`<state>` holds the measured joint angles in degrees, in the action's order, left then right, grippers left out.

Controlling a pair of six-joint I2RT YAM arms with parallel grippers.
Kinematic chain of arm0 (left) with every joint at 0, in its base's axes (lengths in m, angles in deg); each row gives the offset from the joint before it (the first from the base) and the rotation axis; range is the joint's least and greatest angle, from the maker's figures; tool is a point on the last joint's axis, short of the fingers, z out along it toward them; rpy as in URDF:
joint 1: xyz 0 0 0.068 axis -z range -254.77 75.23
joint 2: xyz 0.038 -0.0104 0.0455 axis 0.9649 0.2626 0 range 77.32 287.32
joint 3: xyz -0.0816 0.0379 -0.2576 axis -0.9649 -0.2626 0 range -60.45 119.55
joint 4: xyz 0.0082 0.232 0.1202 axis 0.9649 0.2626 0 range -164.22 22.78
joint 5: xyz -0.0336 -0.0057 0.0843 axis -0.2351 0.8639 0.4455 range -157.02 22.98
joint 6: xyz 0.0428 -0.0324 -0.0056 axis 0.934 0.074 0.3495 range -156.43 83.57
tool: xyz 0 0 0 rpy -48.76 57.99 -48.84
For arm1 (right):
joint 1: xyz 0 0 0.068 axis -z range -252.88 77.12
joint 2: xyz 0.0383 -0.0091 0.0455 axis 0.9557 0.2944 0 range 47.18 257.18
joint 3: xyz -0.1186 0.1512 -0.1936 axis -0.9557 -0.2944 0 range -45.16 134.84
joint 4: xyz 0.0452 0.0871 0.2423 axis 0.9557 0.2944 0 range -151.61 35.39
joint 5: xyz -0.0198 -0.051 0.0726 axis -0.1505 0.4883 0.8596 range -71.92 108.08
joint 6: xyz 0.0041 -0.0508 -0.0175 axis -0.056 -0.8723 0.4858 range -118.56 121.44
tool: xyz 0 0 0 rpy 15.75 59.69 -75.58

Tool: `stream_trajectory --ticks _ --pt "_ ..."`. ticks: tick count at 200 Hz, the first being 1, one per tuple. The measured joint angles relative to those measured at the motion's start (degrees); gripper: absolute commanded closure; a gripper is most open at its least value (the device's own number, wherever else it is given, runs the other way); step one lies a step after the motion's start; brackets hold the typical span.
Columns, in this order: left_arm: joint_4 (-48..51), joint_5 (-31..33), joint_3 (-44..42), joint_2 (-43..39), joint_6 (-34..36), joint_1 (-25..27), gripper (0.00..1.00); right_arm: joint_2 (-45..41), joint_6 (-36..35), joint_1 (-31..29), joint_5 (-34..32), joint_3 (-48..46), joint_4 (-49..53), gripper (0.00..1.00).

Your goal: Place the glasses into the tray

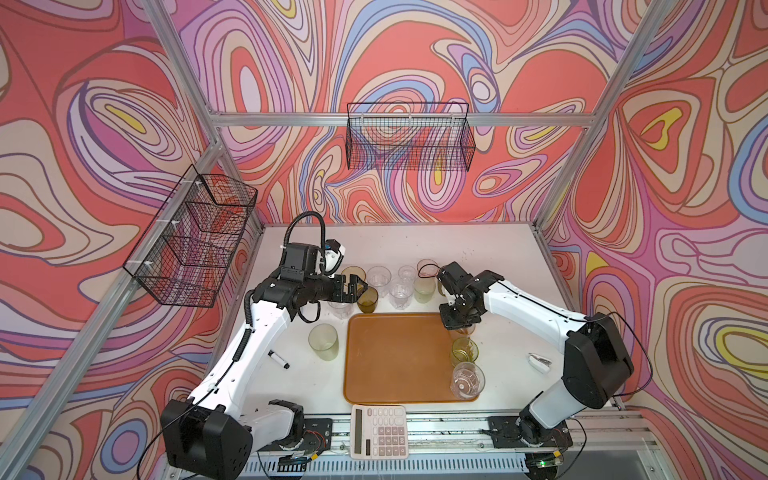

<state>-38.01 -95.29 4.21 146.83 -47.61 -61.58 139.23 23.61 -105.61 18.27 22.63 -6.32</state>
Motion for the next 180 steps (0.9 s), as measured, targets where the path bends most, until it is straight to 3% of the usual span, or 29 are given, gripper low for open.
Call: stream_trajectory --ticks 57,149,180 --pt "-0.02 0.0 0.0 0.0 0.0 0.0 0.08 0.0 -0.02 0.0 -0.57 0.02 0.02 0.75" --pt "0.0 -0.02 0.0 0.0 0.0 0.0 0.09 -0.76 -0.2 0.0 -1.14 0.59 0.22 0.53" --pt "0.0 -0.02 0.0 0.0 0.0 0.0 0.1 -1.57 -0.33 0.0 -1.7 1.6 0.61 0.52"
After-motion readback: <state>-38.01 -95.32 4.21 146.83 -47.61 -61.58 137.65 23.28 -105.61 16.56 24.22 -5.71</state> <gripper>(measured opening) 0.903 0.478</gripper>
